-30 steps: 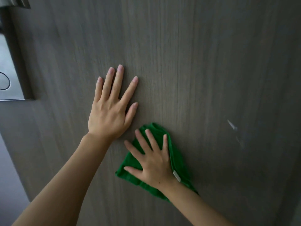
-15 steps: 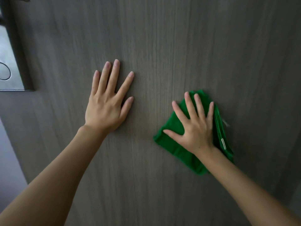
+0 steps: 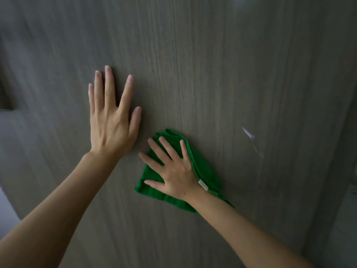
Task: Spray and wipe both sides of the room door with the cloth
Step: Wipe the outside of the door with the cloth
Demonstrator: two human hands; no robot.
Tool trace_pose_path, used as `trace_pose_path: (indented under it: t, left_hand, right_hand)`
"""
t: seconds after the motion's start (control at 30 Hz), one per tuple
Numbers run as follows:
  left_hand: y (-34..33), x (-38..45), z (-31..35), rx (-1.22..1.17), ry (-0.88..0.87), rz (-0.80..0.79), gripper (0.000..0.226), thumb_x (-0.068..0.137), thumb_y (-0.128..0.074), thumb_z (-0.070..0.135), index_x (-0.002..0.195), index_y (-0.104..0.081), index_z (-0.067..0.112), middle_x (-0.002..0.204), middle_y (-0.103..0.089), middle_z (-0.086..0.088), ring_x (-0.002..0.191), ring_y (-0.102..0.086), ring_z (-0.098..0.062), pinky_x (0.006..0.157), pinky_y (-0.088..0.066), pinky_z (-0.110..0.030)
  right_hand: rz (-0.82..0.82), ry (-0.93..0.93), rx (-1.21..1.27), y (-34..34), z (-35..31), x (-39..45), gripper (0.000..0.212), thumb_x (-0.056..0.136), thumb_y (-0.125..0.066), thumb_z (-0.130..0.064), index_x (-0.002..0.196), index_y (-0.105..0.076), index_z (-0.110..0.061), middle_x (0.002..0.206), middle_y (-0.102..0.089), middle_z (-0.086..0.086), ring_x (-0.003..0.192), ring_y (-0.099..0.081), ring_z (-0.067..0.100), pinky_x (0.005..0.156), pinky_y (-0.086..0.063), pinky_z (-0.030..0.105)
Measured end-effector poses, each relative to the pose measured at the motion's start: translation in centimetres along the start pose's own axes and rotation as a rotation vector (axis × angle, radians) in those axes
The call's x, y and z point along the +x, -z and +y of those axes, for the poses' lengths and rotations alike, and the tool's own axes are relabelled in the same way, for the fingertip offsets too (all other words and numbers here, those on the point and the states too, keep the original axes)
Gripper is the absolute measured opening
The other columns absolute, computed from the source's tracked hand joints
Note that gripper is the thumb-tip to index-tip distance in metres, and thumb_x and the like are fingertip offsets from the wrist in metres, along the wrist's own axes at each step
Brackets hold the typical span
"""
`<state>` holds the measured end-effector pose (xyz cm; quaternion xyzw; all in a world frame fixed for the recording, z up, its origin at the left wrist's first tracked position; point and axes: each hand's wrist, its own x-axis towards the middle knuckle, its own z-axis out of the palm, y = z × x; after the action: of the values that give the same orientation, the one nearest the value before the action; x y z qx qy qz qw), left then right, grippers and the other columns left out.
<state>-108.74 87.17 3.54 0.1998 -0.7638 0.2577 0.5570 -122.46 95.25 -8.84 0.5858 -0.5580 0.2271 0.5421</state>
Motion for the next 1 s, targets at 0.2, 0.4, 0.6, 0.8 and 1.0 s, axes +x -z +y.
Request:
trace_pose_path:
  t: [0.2,0.4,0.6,0.8,1.0]
  left_hand:
    - [-1.6,1.5,6.3,-0.016,-0.236,-0.003,0.056,0.098,-0.040,0.034,0.150,-0.028,0.013,0.154,-0.020,-0.029,0.143,-0.012,-0.043,0.117,0.002,-0.049]
    - [-3.6,3.3,8.8,0.041,-0.181,-0.033,0.057,0.103,-0.031,0.043,0.152,-0.025,0.016,0.158,-0.015,-0.024,0.146,-0.010,-0.039,0.118,0.000,-0.050]
    - [-3.6,3.1,8.9,0.081,-0.189,-0.032,0.057,0.103,-0.031,0.044,0.152,-0.025,0.016,0.157,-0.017,-0.023,0.146,-0.011,-0.040,0.118,-0.002,-0.051]
    - [-3.7,3.0,9.0,0.079,-0.189,-0.022,0.057,0.103,-0.033,0.043,0.152,-0.026,0.015,0.157,-0.018,-0.024,0.146,-0.013,-0.041,0.119,-0.003,-0.051]
    - [-3.7,3.0,9.0,0.089,-0.185,-0.009,0.057,0.103,-0.033,0.042,0.152,-0.028,0.014,0.156,-0.021,-0.025,0.145,-0.016,-0.042,0.118,-0.006,-0.053]
  right_hand:
    - [-0.049,0.123,-0.074,0.6,4.9,-4.2,0.072,0.080,-0.050,-0.068,0.142,-0.036,-0.033,0.151,-0.029,-0.001,0.146,-0.016,0.019,0.118,0.001,0.051]
    - [0.040,-0.042,-0.165,5.4,14.6,0.6,0.076,0.084,-0.040,-0.073,0.146,-0.035,-0.029,0.154,-0.027,0.006,0.142,-0.024,0.027,0.114,-0.006,0.058]
    - [0.147,-0.570,-0.175,6.3,17.7,-1.3,0.075,0.091,-0.035,-0.068,0.149,-0.030,-0.020,0.156,-0.025,0.016,0.143,-0.019,0.036,0.111,-0.008,0.063]
    - [0.170,-0.799,-0.112,3.1,11.8,-6.8,0.072,0.095,-0.030,-0.064,0.149,-0.028,-0.016,0.154,-0.023,0.021,0.144,-0.016,0.039,0.112,-0.010,0.065]
    - [0.033,-0.588,-0.131,1.2,7.2,-9.0,0.071,0.093,-0.028,-0.068,0.148,-0.023,-0.023,0.153,-0.022,0.017,0.141,-0.019,0.040,0.110,-0.007,0.065]
